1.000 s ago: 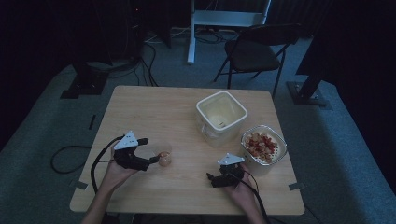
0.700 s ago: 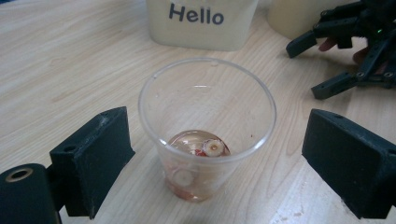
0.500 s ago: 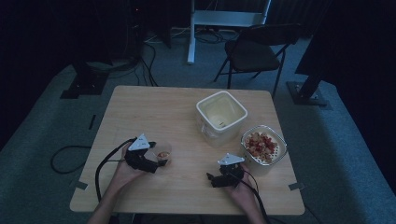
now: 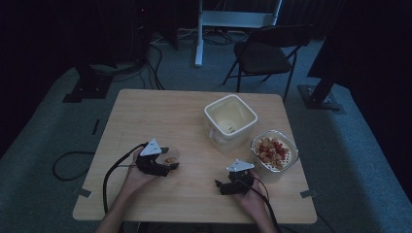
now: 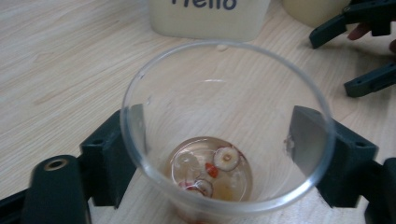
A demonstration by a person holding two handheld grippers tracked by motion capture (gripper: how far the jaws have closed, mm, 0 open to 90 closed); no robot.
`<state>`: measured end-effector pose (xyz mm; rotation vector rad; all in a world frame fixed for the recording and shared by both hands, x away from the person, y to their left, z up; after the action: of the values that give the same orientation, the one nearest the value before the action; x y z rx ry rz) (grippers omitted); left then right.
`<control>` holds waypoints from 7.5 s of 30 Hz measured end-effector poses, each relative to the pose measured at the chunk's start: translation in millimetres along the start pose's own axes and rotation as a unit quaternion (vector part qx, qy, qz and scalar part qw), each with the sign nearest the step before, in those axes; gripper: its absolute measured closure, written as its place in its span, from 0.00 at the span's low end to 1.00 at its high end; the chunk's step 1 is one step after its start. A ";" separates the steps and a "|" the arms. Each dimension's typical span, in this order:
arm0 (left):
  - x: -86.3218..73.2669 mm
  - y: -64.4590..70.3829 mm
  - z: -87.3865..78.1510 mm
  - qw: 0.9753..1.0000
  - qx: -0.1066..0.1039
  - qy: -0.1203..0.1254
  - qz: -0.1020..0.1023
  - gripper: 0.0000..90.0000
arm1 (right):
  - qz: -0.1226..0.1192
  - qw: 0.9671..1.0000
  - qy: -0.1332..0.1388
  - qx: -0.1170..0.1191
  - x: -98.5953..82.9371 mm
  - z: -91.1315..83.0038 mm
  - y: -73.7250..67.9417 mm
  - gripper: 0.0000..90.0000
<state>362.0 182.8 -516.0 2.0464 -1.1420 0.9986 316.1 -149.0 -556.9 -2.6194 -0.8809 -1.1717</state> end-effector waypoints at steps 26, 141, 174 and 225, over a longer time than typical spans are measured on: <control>47.3 14.3 -15.1 0.997 -0.033 0.073 -0.006 0.37 | -0.025 0.999 0.037 0.007 17.0 -15.0 -15.5 0.32; 120.6 27.5 -12.2 0.996 -0.038 0.086 0.004 0.30 | 0.013 0.950 0.056 -0.308 14.3 -174.4 180.5 0.47; 118.1 23.0 -11.3 0.996 -0.032 0.085 0.001 0.30 | -0.204 0.890 -0.048 -0.406 16.4 -185.0 175.9 0.47; 117.3 22.3 -5.2 0.996 -0.043 0.079 -0.003 0.30 | -0.464 0.720 -0.140 -0.496 33.2 -164.9 133.2 0.47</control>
<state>381.9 125.0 -413.3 1.8660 -1.0781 1.0690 303.7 -300.6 -405.5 -3.2265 -2.4009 -1.8725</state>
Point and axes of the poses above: each handheld gripper's, and its own axes: z roughly forward along the jaws, x roughly out of its top, y roughly to its right, the point moved 1 cm from there along z, roughly forward along the jaws, and after that the axes turned 9 degrees about -x, right-handed, at the moved point
